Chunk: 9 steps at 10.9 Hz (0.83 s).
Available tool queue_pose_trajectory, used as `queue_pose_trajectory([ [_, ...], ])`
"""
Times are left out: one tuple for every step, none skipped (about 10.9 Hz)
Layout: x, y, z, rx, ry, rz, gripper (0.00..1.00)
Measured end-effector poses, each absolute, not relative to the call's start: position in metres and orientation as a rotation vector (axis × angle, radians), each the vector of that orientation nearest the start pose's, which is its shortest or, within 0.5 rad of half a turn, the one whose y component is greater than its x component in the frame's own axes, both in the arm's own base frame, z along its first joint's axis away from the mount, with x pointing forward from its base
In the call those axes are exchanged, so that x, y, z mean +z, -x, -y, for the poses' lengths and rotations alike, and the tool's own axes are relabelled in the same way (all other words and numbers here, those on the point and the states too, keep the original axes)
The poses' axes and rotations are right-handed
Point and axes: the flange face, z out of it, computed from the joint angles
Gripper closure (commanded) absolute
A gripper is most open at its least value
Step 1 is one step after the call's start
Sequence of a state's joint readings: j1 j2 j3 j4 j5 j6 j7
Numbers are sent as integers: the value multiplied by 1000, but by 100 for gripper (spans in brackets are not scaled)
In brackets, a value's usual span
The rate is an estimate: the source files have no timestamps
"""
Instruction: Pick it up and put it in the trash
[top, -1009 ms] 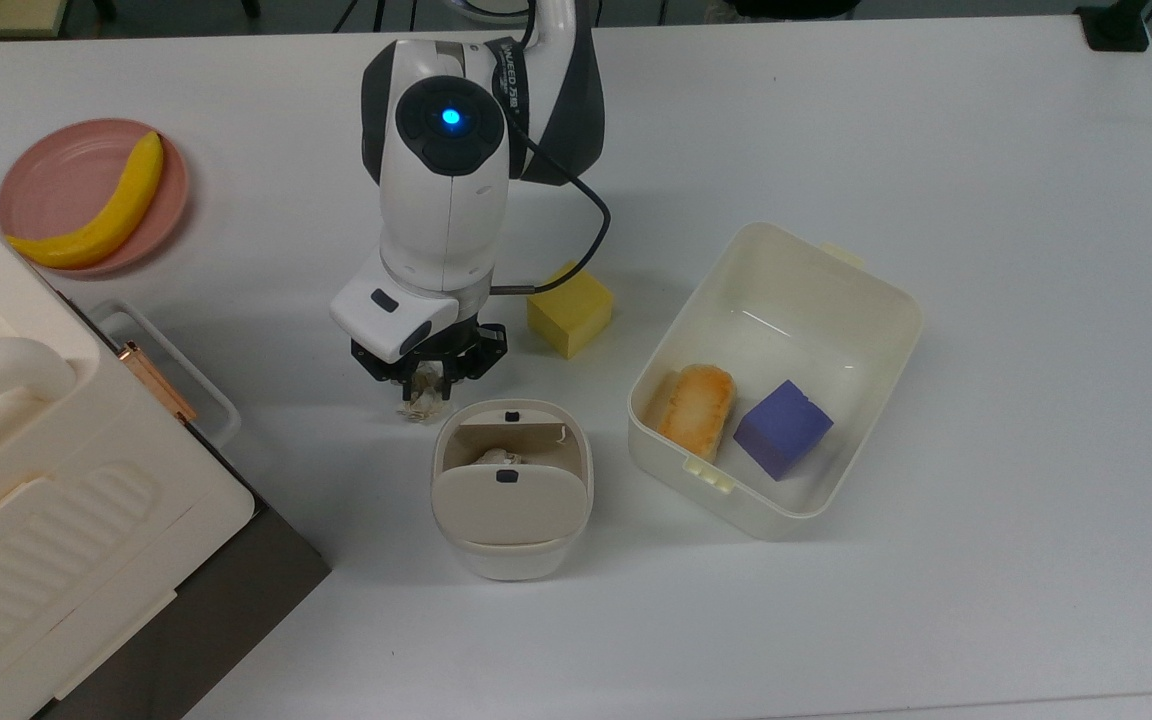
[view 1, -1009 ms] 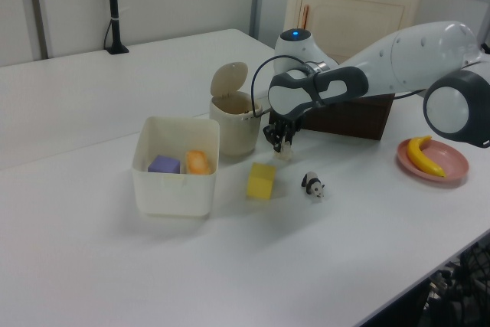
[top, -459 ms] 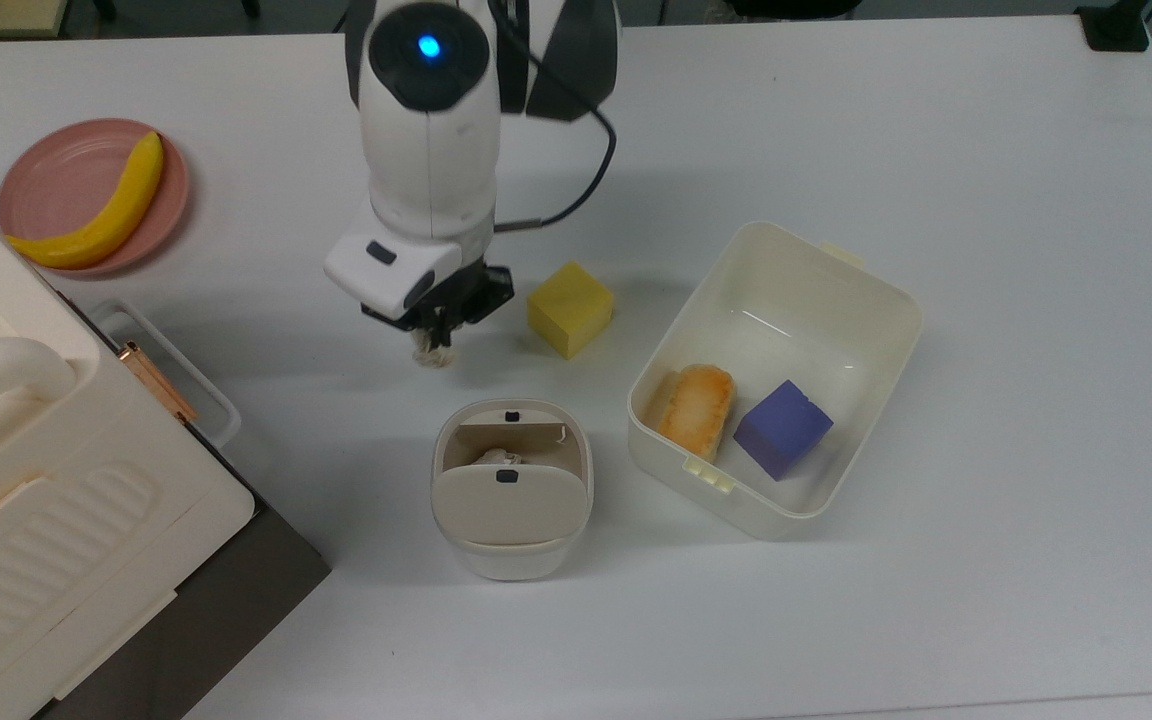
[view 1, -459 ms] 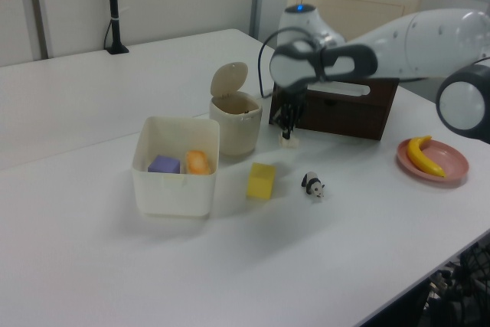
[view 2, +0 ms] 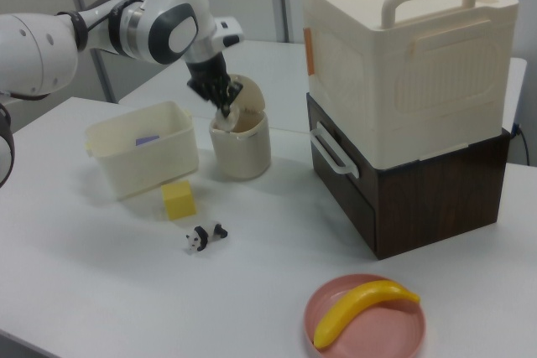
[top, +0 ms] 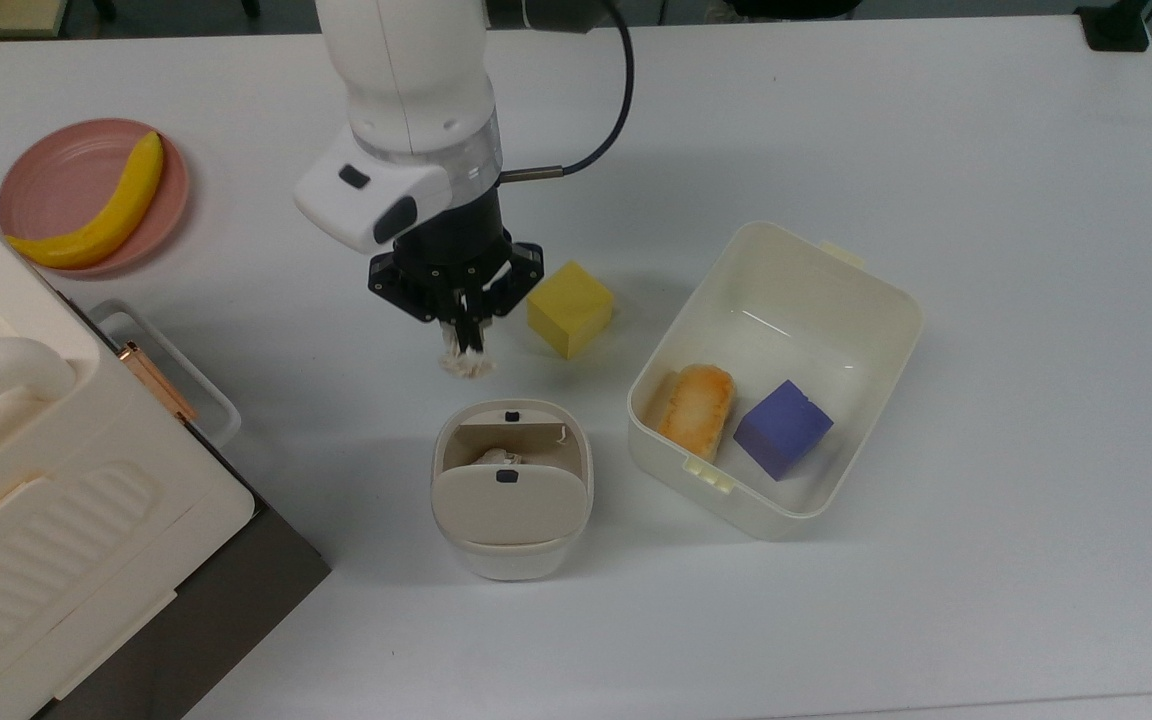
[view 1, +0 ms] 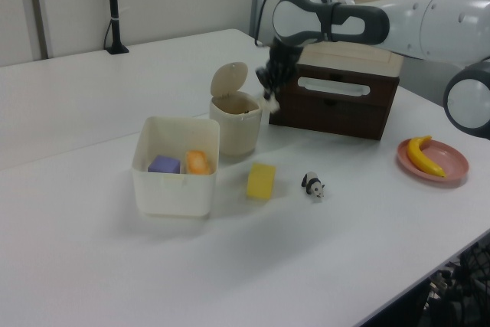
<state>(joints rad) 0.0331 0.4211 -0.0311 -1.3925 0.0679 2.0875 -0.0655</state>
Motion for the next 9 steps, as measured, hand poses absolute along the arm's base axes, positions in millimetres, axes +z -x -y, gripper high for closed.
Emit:
queue_pose_trajectory([
  [506, -720, -16, -583, 3033, -15, 93],
  [505, -727, -26, -684, 2999, -69, 52],
  [495, -735, -34, -747, 2981, -93, 4],
  [482, -741, -37, -770, 2984, -96, 0],
  [471, -744, -39, -772, 2994, -87, 0],
  [463, -745, -41, -761, 3005, -76, 0],
  [461, -746, -43, -758, 3011, -68, 0],
  [462, -745, -45, -760, 3011, -65, 0],
  [464, -744, -45, -756, 3012, -65, 0],
])
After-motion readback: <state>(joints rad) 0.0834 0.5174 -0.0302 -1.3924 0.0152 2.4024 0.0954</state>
